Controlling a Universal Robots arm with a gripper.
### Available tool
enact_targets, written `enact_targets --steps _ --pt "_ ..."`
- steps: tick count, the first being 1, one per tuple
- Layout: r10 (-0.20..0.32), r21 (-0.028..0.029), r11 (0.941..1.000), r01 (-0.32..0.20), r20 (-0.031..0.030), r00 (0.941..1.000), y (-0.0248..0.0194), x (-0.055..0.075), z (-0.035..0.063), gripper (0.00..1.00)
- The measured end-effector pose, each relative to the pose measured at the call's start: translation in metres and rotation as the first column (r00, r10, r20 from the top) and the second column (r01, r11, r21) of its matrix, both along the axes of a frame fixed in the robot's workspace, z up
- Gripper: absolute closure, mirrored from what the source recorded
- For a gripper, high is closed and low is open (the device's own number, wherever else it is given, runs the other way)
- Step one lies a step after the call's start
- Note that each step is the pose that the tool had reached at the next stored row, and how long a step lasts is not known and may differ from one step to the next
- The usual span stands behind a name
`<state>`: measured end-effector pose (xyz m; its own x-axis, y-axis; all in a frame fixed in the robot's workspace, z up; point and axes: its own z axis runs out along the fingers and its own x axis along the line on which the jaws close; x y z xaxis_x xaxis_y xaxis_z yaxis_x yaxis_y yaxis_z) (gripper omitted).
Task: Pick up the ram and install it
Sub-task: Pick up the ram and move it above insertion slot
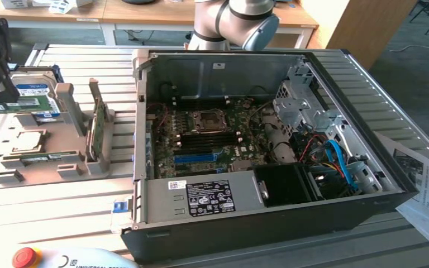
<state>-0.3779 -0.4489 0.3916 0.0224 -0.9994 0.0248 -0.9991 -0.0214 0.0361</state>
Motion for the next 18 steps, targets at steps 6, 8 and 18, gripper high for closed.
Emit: enact_targets --steps 6,8,18 --pt "0.0 0.0002 1.0 0.0 0.0001 1.0 -0.0003 0.012 -0.0001 0.88" --pt "0.0 0.0001 1.0 0.0 0.0 1.0 -0.0005 0.016 0.0 0.88" --pt "0.0 0.0 1.0 0.0 -0.0005 1.0 -0.0017 0.04 -0.0001 0.88"
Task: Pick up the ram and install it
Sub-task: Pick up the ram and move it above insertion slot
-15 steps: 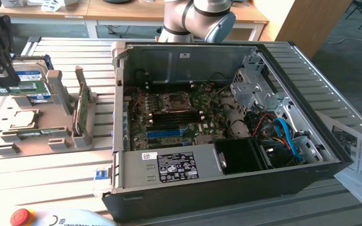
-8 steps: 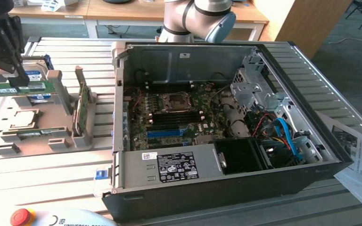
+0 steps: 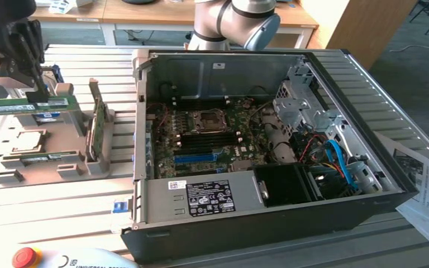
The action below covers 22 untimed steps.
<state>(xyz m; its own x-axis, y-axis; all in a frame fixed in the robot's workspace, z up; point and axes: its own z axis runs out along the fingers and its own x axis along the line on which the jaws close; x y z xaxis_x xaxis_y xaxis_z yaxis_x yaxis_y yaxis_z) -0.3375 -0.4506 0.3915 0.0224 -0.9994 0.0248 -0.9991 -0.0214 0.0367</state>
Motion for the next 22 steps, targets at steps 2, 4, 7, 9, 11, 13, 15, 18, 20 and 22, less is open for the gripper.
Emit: enact_targets --steps 2,4,7,9,11,13,15,18,20,22 --pt "0.0 0.0 1.0 0.0 -0.0001 1.0 -0.0002 0.005 0.0 0.88" --pt "0.0 0.0 1.0 0.0 -0.0001 1.0 -0.0005 0.01 0.0 0.88" --pt "0.0 0.0 1.0 0.0 -0.0002 1.0 -0.001 0.018 0.0 0.88" --pt "0.0 0.0 1.0 0.0 -0.0003 1.0 -0.0012 0.024 0.0 0.88" --pt "0.0 0.0001 1.0 0.0 -0.0004 1.0 -0.0015 0.029 0.0 0.88" --pt "0.0 0.0 1.0 0.0 -0.0004 1.0 -0.0018 0.035 0.0 0.88" --pt "0.0 0.0 1.0 0.0 -0.0005 1.0 -0.0021 0.041 0.0 0.88" --pt "0.0 0.0 1.0 0.0 -0.0007 1.0 -0.0025 0.05 0.0 0.88" --pt "0.0 0.0 1.0 0.0 -0.0008 1.0 -0.0028 0.056 0.0 0.88" --pt "0.0 0.0001 1.0 0.0 -0.0008 1.0 -0.003 0.062 0.0 0.88"
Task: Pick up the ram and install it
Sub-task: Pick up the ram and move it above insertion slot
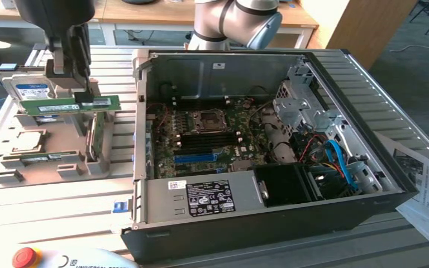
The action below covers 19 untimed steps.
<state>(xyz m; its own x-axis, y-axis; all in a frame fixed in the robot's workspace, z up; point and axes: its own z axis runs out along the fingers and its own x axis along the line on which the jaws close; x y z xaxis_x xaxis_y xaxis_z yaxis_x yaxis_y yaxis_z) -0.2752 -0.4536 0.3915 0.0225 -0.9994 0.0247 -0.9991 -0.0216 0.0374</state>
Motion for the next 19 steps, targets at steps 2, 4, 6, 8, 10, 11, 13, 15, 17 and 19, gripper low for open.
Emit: enact_targets --steps 2,4,6,8,10,11,13,15,17,19 --pt "0.0 -0.0001 1.0 0.0 -0.0001 1.0 -0.0002 0.006 0.0 0.88" --pt "0.0 0.0 1.0 0.0 -0.0001 1.0 -0.0004 0.012 0.0 0.88" --pt "0.0 0.0 1.0 0.0 -0.0001 1.0 -0.0006 0.018 0.0 0.88" --pt "0.0 0.0 1.0 0.0 -0.0002 1.0 -0.0008 0.024 0.0 0.88" --pt "0.0 0.0 1.0 0.0 -0.0002 1.0 -0.001 0.03 0.0 0.88" --pt "0.0 0.0 1.0 0.0 -0.0002 1.0 -0.0011 0.033 0.0 0.88" --pt "0.0 -0.0001 1.0 0.0 -0.0002 1.0 -0.0013 0.039 0.0001 0.88" --pt "0.0 0.0 1.0 0.0 -0.0001 1.0 -0.0015 0.045 0.0 0.88" --pt "0.0 0.0 1.0 0.0 -0.0002 1.0 -0.0016 0.052 0.0 0.88" --pt "0.0 -0.0001 1.0 0.0 -0.0002 1.0 -0.0018 0.058 0.0 0.88"
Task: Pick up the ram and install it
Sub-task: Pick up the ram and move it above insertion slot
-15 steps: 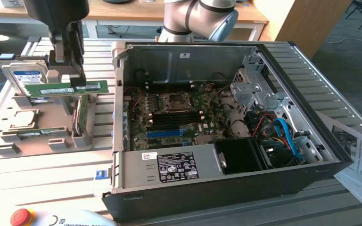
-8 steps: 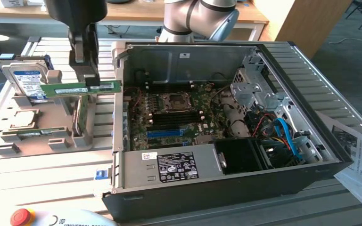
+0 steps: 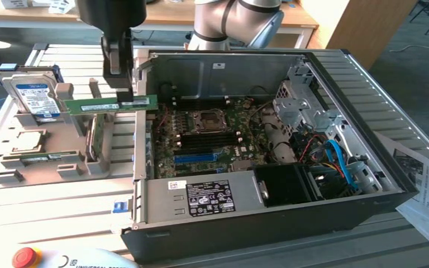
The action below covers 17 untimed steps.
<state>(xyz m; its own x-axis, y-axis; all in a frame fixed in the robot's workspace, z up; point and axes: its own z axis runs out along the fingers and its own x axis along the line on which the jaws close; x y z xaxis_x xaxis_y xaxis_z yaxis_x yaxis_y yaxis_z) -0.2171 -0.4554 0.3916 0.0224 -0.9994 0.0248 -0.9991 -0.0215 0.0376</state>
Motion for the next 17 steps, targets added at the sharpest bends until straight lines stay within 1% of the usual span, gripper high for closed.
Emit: enact_targets --steps 17 --pt "0.0 0.0001 1.0 0.0 0.0 1.0 -0.0011 0.056 0.0 0.88"
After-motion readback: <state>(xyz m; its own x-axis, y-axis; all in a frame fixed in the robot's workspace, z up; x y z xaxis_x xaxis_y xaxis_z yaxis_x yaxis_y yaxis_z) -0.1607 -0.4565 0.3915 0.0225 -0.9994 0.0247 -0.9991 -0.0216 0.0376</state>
